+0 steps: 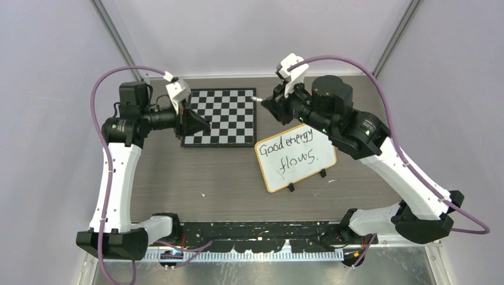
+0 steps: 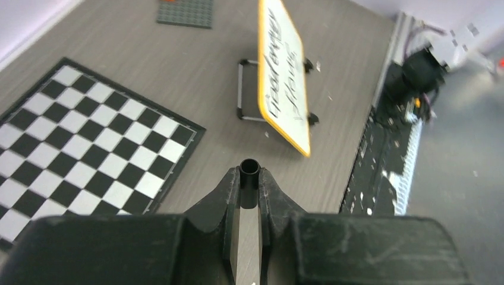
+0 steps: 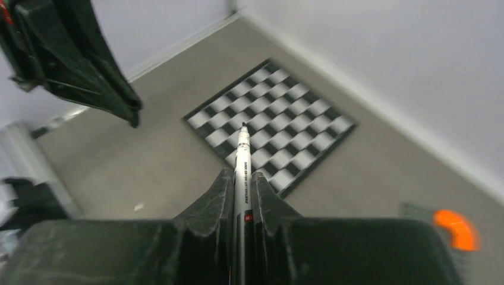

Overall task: Write a sentence on the whiteboard
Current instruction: Close the whiteboard marker at the center of the board.

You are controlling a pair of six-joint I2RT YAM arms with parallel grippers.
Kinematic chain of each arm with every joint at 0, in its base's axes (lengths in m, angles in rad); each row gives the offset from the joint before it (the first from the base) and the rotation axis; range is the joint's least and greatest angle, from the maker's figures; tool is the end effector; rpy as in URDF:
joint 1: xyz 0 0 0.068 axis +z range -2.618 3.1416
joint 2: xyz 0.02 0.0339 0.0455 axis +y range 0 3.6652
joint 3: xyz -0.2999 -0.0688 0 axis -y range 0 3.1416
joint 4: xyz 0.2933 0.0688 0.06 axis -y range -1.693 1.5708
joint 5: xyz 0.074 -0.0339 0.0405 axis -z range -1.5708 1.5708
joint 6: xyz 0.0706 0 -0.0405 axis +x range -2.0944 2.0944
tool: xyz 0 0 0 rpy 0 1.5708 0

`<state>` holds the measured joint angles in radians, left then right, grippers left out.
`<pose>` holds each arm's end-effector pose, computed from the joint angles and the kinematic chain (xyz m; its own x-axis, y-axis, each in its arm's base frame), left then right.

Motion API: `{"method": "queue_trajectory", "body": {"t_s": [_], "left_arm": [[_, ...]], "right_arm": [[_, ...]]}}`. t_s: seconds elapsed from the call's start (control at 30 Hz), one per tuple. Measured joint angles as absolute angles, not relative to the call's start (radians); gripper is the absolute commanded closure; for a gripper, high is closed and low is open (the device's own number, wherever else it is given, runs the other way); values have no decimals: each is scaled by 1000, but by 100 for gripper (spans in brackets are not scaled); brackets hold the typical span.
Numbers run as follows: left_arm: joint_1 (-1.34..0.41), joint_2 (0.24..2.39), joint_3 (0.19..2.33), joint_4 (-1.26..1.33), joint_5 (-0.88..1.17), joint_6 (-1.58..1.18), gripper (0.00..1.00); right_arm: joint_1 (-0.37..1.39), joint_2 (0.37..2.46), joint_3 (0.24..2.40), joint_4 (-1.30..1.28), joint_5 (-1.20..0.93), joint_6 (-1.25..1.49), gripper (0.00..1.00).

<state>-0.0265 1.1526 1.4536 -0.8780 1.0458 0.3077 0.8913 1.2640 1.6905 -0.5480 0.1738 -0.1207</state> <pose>0.2505 -0.0678 0.4721 -0.2961 0.1597 -0.9417 0.8687 0.4548 -0.1960 0.2069 0.2367 0.5580 0.0037 -0.1842 -0.9829 -0.6627 0.7356 -0.1403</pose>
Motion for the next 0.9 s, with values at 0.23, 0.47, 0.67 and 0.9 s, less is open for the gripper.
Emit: {"method": "queue_trajectory", "body": {"t_s": [0.23,0.47,0.67,0.9], "left_arm": [[-113,1156,1452,-1056,1092,587,100],[-331,1156,1453,-1163,930,736,100],[-397,1159,1468,-1205,806,772,100],[-464,1174,1507,-1216,740,748,100]], "right_arm": [[794,1388,1743,-771,-216,243,100],[774,1458,1735,-830,-427,443,100],[774,1438,1701,-788,-530,534,100],[774,1437,1679,-765,-562,593,100]]}}
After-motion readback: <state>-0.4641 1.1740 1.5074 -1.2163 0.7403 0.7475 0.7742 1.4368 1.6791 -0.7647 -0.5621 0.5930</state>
